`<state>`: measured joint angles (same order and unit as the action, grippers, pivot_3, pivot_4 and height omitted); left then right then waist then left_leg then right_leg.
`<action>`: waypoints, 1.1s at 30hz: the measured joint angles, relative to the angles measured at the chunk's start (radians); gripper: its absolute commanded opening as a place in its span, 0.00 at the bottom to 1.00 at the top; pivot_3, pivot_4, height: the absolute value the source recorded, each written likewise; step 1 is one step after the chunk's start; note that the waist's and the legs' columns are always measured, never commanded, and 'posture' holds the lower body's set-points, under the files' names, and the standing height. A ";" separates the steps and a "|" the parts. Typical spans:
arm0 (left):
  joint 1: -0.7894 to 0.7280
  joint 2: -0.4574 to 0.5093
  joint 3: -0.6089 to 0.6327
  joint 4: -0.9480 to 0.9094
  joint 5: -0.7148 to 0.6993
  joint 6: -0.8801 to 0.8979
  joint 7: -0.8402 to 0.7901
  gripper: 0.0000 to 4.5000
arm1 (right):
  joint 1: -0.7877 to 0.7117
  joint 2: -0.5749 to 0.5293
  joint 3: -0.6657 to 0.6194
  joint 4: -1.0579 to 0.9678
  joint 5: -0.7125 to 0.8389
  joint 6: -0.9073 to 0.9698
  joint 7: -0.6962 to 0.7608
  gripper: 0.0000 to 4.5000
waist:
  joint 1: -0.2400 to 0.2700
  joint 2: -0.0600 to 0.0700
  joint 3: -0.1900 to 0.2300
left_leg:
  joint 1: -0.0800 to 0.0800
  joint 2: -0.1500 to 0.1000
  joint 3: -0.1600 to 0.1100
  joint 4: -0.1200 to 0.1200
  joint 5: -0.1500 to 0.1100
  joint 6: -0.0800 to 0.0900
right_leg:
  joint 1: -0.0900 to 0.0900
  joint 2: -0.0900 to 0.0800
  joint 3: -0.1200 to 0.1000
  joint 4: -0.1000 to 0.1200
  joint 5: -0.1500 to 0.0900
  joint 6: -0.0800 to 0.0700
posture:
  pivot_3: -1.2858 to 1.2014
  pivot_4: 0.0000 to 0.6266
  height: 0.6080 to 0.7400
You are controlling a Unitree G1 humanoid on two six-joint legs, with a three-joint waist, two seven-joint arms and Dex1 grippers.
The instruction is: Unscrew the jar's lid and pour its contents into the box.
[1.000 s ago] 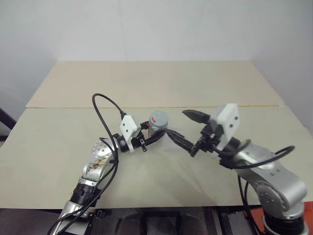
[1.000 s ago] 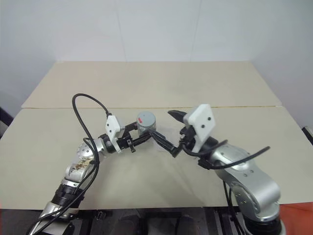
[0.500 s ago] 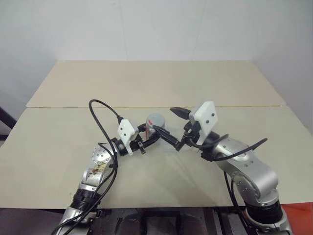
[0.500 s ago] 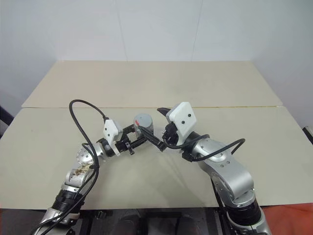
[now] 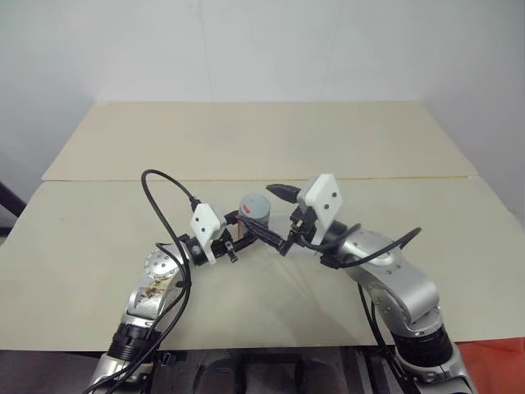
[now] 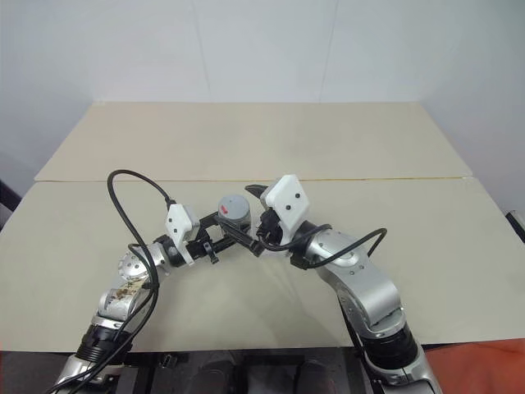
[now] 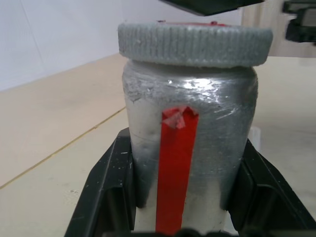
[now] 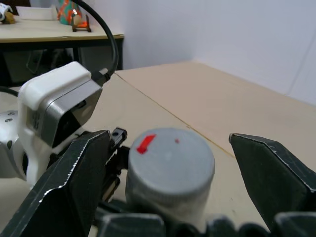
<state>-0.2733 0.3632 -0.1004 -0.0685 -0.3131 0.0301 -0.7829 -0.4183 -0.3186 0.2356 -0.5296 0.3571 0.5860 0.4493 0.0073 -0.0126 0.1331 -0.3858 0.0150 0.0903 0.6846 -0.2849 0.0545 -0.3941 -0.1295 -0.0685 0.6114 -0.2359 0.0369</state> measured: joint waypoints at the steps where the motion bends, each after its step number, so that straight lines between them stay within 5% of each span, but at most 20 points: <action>1: 0.000 0.001 0.000 -0.002 0.000 0.000 0.001 0.43 | -0.001 0.004 0.000 0.008 -0.005 -0.007 0.001 1.00 | 0.000 0.000 0.000 | 0.000 0.000 0.000 0.000 0.000 0.000 | 0.000 0.000 0.000 0.000 0.000 0.000 | 0.52 0.24 1.00; 10: 0.004 0.005 0.000 -0.015 0.000 0.002 0.006 0.43 | -0.001 0.027 0.002 0.034 -0.020 -0.016 0.033 1.00 | -0.002 0.000 0.000 | 0.000 0.000 0.000 0.000 0.000 0.000 | 0.000 0.000 0.000 0.000 0.000 0.000 | 0.52 0.24 1.00; 17: 0.013 0.005 0.001 -0.035 -0.001 0.002 0.008 0.43 | -0.001 0.040 0.000 0.047 -0.019 -0.016 0.057 0.62 | -0.002 0.000 0.000 | 0.000 0.000 0.000 0.000 0.000 0.000 | 0.000 0.000 0.000 0.000 0.000 0.000 | 0.52 0.24 1.00; 27: 0.041 0.011 0.007 -0.066 -0.020 0.020 0.002 0.43 | -0.001 0.033 -0.001 0.051 -0.017 -0.023 0.092 0.62 | -0.006 0.000 0.000 | 0.000 0.000 0.000 0.000 0.000 0.000 | 0.000 0.000 0.000 0.000 0.000 0.000 | 0.52 0.24 1.00; 33: 0.051 0.048 0.010 -0.094 -0.090 0.041 -0.078 0.43 | -0.055 -0.035 -0.041 0.126 0.081 -0.064 0.291 0.62 | -0.007 0.000 0.000 | 0.000 0.000 0.000 0.000 0.000 0.000 | 0.000 0.000 0.000 0.000 0.000 0.000 | 0.52 0.24 1.00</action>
<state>-0.2228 0.4109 -0.0901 -0.1621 -0.4030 0.0715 -0.8609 -0.4736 -0.3533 0.1948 -0.4037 0.4384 0.5223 0.7406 -0.0001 -0.0123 0.1333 -0.3854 0.0154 0.0903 0.6845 -0.2848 0.0545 -0.3943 -0.1295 -0.0683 0.6116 -0.2359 0.0368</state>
